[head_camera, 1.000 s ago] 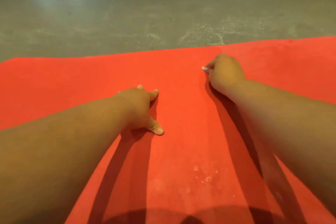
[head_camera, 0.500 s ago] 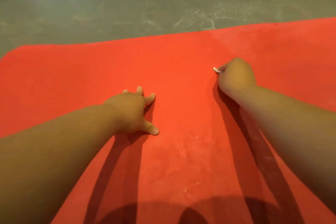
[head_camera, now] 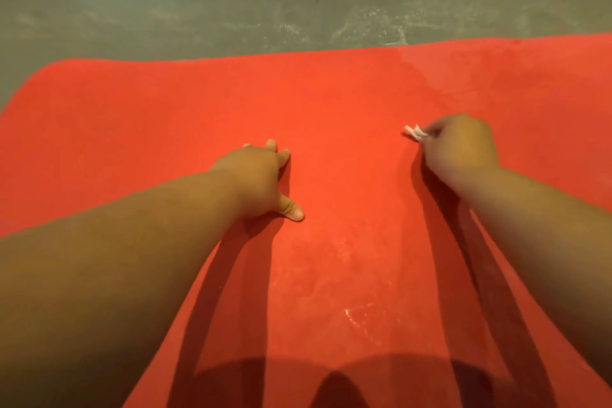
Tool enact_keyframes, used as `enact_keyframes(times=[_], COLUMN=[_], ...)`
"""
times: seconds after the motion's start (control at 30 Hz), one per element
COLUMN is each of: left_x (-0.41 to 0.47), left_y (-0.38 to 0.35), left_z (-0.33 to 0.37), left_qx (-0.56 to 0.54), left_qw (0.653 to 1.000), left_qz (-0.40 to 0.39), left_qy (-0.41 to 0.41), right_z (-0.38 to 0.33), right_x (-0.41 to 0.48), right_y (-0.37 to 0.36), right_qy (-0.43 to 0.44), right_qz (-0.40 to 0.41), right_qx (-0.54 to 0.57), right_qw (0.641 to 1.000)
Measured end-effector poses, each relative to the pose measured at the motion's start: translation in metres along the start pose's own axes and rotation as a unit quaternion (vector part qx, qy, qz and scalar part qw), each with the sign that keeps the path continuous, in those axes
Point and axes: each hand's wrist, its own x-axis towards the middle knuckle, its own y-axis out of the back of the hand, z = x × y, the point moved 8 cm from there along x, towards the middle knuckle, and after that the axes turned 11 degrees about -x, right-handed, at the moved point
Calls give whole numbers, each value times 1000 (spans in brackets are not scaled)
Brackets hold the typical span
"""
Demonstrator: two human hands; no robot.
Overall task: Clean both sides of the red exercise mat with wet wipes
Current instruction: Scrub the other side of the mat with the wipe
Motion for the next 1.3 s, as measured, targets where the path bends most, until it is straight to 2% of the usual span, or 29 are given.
enact_keyframes(times=[0.1, 0.23, 0.3, 0.37, 0.43, 0.57, 0.7, 0.77, 0.93, 1.0, 1.07, 1.13, 1.17, 1.23, 1.3], left_x=[0, -11, -23, -34, -42, -36, -29, -27, -28, -36, -45, -44, -40, -29, -26], left_y=[2, -3, -8, -8, -5, -3, 10, 10, -6, -9, -9, -2, 3, 13, 11], left_z=[2, -2, -5, 0, 16, 32, 31, 39, 49, 50, 49, 36, 18, -28, -43], left_qx=[-1, -62, -117, -151, -160, -98, -44, -37, -106, -110, -86, -32, -20, -62, -144], left_qw=[1000, 998, 991, 981, 966, 957, 949, 953, 961, 962, 958, 951, 952, 951, 920], left_qz=[5, 23, 52, 98, 140, 192, 237, 227, 220, 208, 196, 221, 243, 302, 353], left_qy=[-5, -12, -25, -76, -148, -196, -205, -199, -132, -140, -190, -216, -184, -36, 90], right_z=[-45, -147, -164, -149, -115, -27, 30, 33, 24, 23, 21, 22, 22, 21, 22], right_x=[-20, -75, -89, -86, -80, -89, -117, -114, -106, -109, -110, -108, -108, -108, -109], right_y=[-8, -21, -18, -13, -7, 2, -7, -8, -8, -10, -11, -13, -13, -15, -15], right_qy=[44, 233, 291, 270, 225, 133, 69, 59, 66, 66, 68, 67, 67, 67, 65], right_qz=[4, -48, -92, -170, -214, -216, -259, -286, -356, -363, -360, -359, -360, -358, -360], right_qx=[1, 71, 81, 149, 157, 44, -33, -30, -80, -90, -96, -94, -89, -80, -76], right_qw=[999, 969, 949, 936, 937, 966, 963, 956, 929, 925, 925, 926, 926, 928, 928])
